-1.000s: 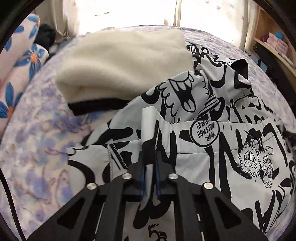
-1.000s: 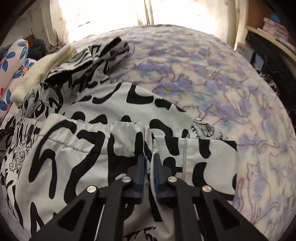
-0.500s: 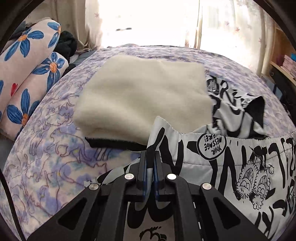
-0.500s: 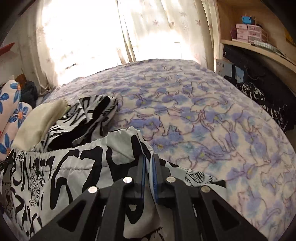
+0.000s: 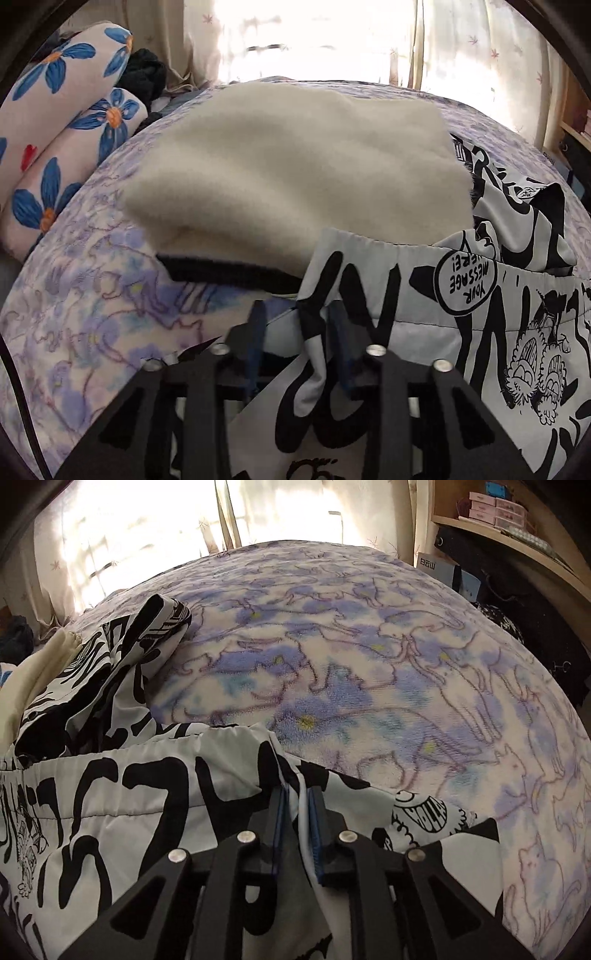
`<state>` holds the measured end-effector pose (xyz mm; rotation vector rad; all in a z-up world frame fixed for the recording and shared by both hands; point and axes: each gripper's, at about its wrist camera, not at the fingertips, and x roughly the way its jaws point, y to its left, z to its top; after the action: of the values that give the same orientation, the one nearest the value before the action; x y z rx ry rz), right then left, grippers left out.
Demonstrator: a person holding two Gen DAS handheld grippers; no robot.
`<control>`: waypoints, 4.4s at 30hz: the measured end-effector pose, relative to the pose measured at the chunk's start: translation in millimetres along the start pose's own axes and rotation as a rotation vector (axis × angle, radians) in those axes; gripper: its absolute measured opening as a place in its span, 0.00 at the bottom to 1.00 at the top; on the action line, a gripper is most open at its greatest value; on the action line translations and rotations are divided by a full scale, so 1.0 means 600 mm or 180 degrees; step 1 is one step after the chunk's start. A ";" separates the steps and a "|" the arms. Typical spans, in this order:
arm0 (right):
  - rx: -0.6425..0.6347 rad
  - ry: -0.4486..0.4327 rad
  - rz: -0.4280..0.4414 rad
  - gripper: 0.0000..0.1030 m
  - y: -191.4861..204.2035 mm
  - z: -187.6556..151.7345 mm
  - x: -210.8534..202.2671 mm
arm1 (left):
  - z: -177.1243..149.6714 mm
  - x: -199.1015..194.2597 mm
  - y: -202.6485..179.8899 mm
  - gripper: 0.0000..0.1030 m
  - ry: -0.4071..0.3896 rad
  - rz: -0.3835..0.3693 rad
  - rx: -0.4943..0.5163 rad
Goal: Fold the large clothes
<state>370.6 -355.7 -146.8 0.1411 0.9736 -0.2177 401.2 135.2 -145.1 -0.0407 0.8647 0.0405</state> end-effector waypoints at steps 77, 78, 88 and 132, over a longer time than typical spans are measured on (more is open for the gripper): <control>0.0193 0.0123 0.0445 0.02 -0.105 -0.279 -0.236 | -0.233 -0.233 0.102 0.50 0.0286 -0.0160 0.0070; 0.0200 0.0127 0.0458 0.02 -0.105 -0.282 -0.240 | -0.235 -0.240 0.102 0.50 0.0283 -0.0164 0.0074; 0.0235 0.0065 0.0586 0.02 -0.113 -0.308 -0.294 | -0.260 -0.325 0.084 0.50 0.0113 -0.0204 0.0326; -0.0751 -0.0428 0.1119 0.02 0.130 -0.023 -0.343 | 0.082 -0.333 -0.160 0.66 -0.0297 -0.0919 0.1051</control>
<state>266.8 -252.6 18.0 0.0780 0.8183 0.2083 314.4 38.0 40.7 0.1451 0.7563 -0.3679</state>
